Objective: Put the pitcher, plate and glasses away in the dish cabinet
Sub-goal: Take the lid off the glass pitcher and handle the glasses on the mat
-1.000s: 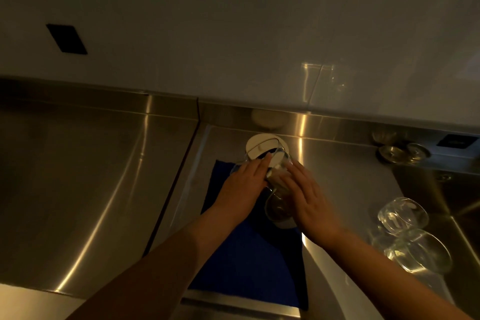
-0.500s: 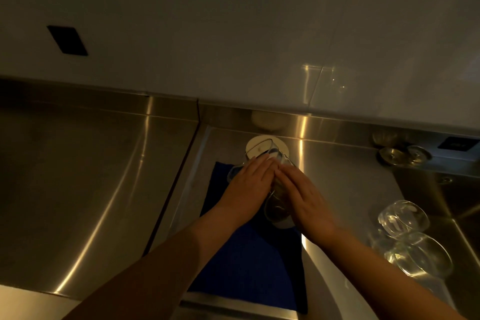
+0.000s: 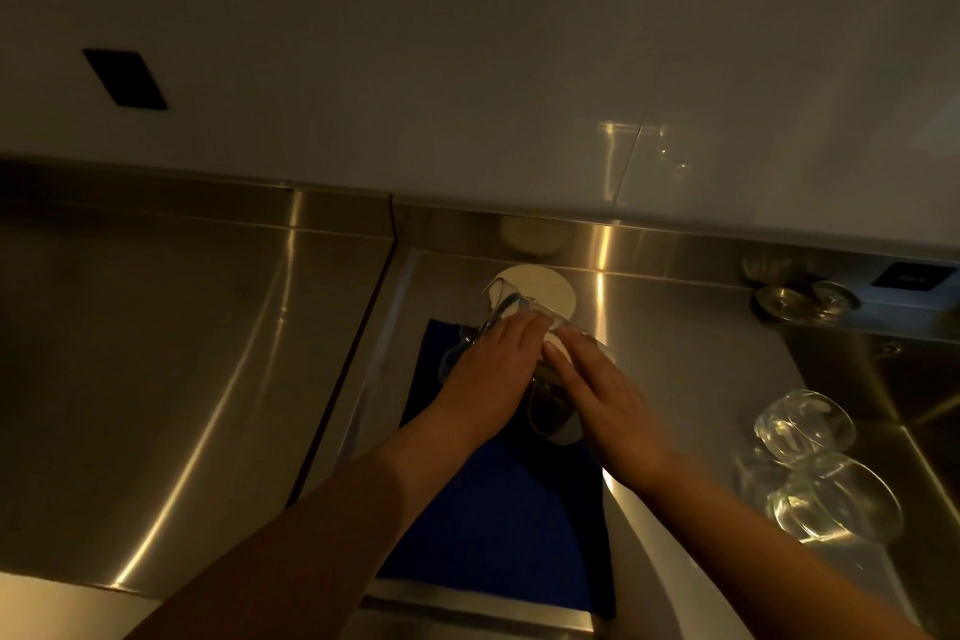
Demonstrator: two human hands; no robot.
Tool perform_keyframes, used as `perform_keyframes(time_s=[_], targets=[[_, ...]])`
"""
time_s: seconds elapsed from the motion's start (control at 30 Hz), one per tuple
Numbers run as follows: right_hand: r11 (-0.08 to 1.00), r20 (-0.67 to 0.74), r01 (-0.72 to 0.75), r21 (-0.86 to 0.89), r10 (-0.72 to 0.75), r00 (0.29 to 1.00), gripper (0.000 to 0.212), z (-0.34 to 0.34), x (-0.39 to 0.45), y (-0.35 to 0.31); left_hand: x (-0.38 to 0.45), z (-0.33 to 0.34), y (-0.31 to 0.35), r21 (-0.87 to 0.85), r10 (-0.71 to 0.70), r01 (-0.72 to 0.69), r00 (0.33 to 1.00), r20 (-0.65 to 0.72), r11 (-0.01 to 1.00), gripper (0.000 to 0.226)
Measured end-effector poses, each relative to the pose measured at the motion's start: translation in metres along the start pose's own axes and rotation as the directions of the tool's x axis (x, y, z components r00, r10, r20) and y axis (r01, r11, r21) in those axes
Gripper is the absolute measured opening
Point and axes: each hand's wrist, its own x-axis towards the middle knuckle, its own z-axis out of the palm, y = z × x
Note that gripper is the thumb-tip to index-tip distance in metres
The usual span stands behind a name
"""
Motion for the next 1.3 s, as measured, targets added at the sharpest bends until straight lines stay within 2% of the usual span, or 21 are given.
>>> perform_keyframes(time_s=[0.07,0.17,0.23,0.3,0.37,0.5,0.63,0.73,0.83,0.97,1.03,1.1,1.23,1.3], targets=[[0.997,0.030,0.027,-0.072,-0.025,0.999,0.047,0.003,-0.002,0.003,-0.003,0.000,-0.003,0.030,0.014,-0.014,1.000,-0.010,0.999,0.064],[0.995,0.032,0.065,-0.071,-0.063,0.998,0.052,0.005,0.005,0.001,-0.005,-0.002,-0.005,0.046,-0.022,0.023,1.000,-0.010,0.999,0.060],[1.000,0.066,0.015,0.000,-0.015,0.998,0.050,0.001,0.008,0.000,-0.004,-0.003,-0.006,0.047,-0.028,0.028,1.000,-0.009,0.999,0.057],[0.994,0.063,0.065,-0.088,-0.060,0.996,0.060,-0.006,0.012,0.003,-0.001,-0.004,-0.007,0.049,-0.041,0.041,0.999,-0.004,0.998,0.059],[0.999,0.036,0.039,-0.034,-0.038,0.999,0.057,-0.015,0.011,0.005,-0.001,-0.004,-0.005,0.058,-0.057,0.058,0.998,-0.005,0.997,0.061],[0.987,0.006,0.122,-0.102,-0.122,0.993,0.083,-0.017,0.004,0.010,-0.007,0.004,-0.001,0.042,-0.068,0.068,0.998,0.015,0.997,0.060],[0.976,-0.038,0.150,-0.156,-0.158,0.987,0.062,-0.013,0.000,0.009,-0.011,0.007,0.004,0.031,-0.073,0.072,0.997,0.022,0.997,0.063],[0.978,-0.054,0.152,-0.141,-0.161,0.986,0.049,-0.005,0.000,0.011,-0.012,0.005,0.006,0.092,-0.063,0.060,0.998,0.020,0.994,0.065],[0.983,-0.064,0.140,-0.116,-0.148,0.987,0.049,0.001,-0.006,0.019,-0.011,0.003,0.007,0.197,-0.016,0.009,0.999,0.032,0.980,0.073],[0.990,-0.023,0.107,-0.089,-0.110,0.994,0.064,0.000,-0.018,0.027,-0.008,0.002,0.013,0.373,0.079,-0.090,0.996,0.045,0.923,0.080],[0.998,-0.038,0.015,-0.053,-0.017,0.999,0.059,-0.002,-0.018,0.028,-0.007,0.002,0.016,0.448,0.109,-0.124,0.992,0.058,0.886,0.078],[0.998,-0.034,0.018,-0.067,-0.020,0.999,0.054,-0.003,-0.016,0.028,-0.005,0.001,0.017,0.469,0.125,-0.133,0.991,0.049,0.873,0.074],[0.986,-0.009,0.107,-0.124,-0.109,0.994,0.090,-0.009,-0.010,0.030,0.003,-0.010,0.018,0.448,0.143,-0.147,0.989,0.041,0.882,0.071],[0.979,-0.021,0.121,-0.167,-0.127,0.992,0.096,-0.014,-0.006,0.034,0.007,-0.014,0.020,0.432,0.146,-0.147,0.989,0.035,0.890,0.069]])
